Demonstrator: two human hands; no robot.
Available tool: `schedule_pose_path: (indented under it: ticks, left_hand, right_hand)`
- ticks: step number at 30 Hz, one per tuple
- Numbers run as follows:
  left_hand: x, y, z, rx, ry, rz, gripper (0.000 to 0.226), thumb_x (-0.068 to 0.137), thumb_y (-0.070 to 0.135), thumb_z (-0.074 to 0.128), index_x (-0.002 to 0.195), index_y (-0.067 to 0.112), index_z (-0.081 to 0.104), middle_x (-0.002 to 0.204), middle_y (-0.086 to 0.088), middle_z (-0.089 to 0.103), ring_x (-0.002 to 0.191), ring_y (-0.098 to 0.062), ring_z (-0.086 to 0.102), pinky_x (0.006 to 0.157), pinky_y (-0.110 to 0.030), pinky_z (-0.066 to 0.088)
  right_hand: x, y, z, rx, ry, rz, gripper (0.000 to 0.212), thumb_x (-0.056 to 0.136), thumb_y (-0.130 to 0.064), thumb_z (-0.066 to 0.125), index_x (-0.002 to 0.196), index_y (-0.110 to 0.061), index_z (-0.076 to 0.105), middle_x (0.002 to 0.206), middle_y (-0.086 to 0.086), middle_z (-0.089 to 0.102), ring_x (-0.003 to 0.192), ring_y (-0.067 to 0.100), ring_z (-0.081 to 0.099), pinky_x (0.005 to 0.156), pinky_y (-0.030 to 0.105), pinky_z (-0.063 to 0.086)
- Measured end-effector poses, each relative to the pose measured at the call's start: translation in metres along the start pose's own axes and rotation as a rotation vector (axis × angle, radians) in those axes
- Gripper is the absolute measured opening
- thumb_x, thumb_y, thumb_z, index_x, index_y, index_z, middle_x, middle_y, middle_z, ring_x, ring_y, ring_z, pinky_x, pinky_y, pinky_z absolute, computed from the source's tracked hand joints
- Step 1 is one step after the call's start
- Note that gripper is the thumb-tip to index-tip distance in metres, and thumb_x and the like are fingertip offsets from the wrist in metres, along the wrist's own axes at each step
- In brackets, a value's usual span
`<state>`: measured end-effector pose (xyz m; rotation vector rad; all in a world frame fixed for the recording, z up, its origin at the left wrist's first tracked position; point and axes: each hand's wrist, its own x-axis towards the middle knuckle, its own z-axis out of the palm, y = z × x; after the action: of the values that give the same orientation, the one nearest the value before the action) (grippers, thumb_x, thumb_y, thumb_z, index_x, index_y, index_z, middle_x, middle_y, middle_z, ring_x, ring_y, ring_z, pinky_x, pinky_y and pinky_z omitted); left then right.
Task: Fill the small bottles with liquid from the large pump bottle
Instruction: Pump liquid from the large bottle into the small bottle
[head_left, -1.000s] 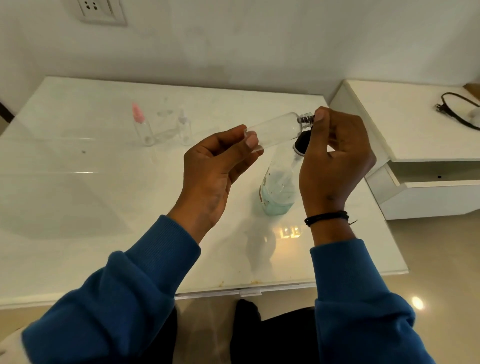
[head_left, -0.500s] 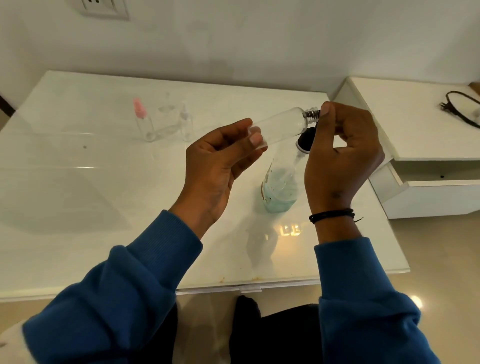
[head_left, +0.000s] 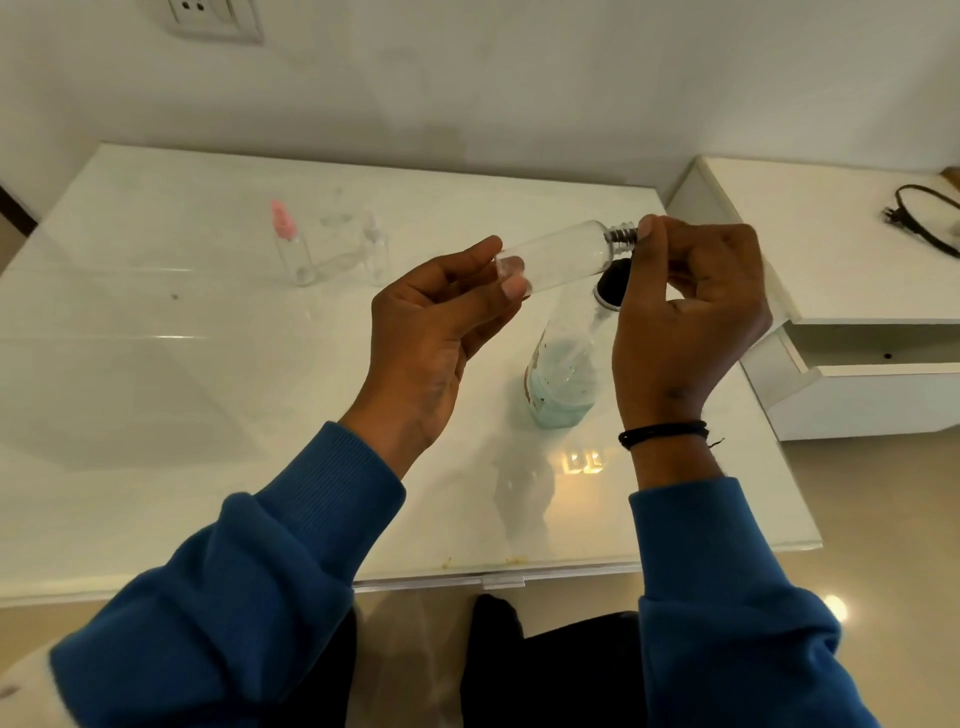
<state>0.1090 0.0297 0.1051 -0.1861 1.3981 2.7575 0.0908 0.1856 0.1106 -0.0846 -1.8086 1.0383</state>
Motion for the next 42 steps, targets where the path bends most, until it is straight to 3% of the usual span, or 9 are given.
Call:
schedule_pose_path:
  ticks: [5, 16, 19, 23, 25, 32, 42]
  left_hand:
    - [0.0001, -0.0011, 0.0001, 0.027, -0.018, 0.023, 0.033, 0.083, -0.008, 0.072, 0.110, 0.011, 0.073, 0.108, -0.010, 0.078, 0.107, -0.031, 0.073, 0.089, -0.032, 0.059]
    - [-0.0009, -0.0038, -0.0004, 0.042, -0.016, 0.032, 0.032, 0.083, -0.009, 0.071, 0.109, 0.009, 0.073, 0.112, -0.009, 0.077, 0.109, -0.030, 0.072, 0.088, -0.032, 0.060]
    - [-0.0010, -0.0036, -0.0003, 0.042, -0.009, 0.033, 0.034, 0.080, -0.007, 0.074, 0.109, 0.009, 0.073, 0.113, -0.009, 0.077, 0.110, -0.030, 0.072, 0.088, -0.032, 0.059]
    - [-0.0009, -0.0057, 0.0010, 0.033, -0.029, 0.034, 0.033, 0.081, -0.010, 0.072, 0.108, 0.010, 0.073, 0.114, -0.010, 0.076, 0.111, -0.031, 0.071, 0.088, -0.032, 0.058]
    - [-0.0010, -0.0068, 0.0008, 0.040, -0.028, 0.033, 0.034, 0.081, -0.008, 0.073, 0.110, 0.010, 0.073, 0.115, -0.010, 0.076, 0.112, -0.031, 0.071, 0.089, -0.033, 0.058]
    - [-0.0017, -0.0076, -0.0003, 0.041, -0.015, 0.026, 0.034, 0.083, -0.009, 0.072, 0.112, 0.010, 0.072, 0.115, -0.010, 0.076, 0.112, -0.030, 0.071, 0.090, -0.032, 0.058]
    - [-0.0009, -0.0084, -0.0011, 0.054, -0.010, 0.034, 0.034, 0.082, -0.009, 0.072, 0.111, 0.009, 0.072, 0.116, -0.010, 0.076, 0.110, -0.030, 0.072, 0.091, -0.034, 0.059]
  right_hand:
    - [0.0017, -0.0012, -0.0002, 0.006, 0.044, -0.014, 0.018, 0.093, -0.016, 0.068, 0.078, -0.007, 0.071, 0.075, 0.000, 0.062, 0.068, -0.006, 0.054, 0.064, 0.011, 0.048]
    - [0.0013, -0.0052, 0.0029, -0.017, 0.032, -0.044, 0.020, 0.092, -0.011, 0.066, 0.072, -0.005, 0.067, 0.076, -0.003, 0.056, 0.066, -0.003, 0.050, 0.060, 0.005, 0.041]
    - [-0.0004, -0.0039, 0.0033, -0.029, 0.019, -0.039, 0.020, 0.093, -0.011, 0.066, 0.073, -0.006, 0.067, 0.077, -0.004, 0.056, 0.067, 0.004, 0.053, 0.060, 0.012, 0.046]
    - [0.0032, -0.0037, 0.0010, -0.060, 0.040, -0.053, 0.022, 0.093, -0.017, 0.064, 0.073, -0.007, 0.067, 0.087, -0.004, 0.063, 0.078, 0.019, 0.063, 0.064, 0.038, 0.055]
    - [0.0008, -0.0045, 0.0028, -0.059, 0.037, -0.044, 0.021, 0.094, -0.016, 0.063, 0.075, -0.007, 0.068, 0.087, -0.004, 0.065, 0.077, 0.020, 0.064, 0.064, 0.043, 0.055]
    - [-0.0001, -0.0049, 0.0026, -0.066, 0.028, -0.031, 0.019, 0.094, -0.016, 0.064, 0.076, -0.011, 0.067, 0.078, -0.001, 0.063, 0.071, 0.024, 0.061, 0.064, 0.044, 0.053]
    - [-0.0012, -0.0098, 0.0019, -0.072, 0.017, -0.017, 0.016, 0.095, -0.018, 0.064, 0.081, -0.013, 0.069, 0.082, -0.007, 0.063, 0.074, 0.021, 0.061, 0.063, 0.029, 0.051]
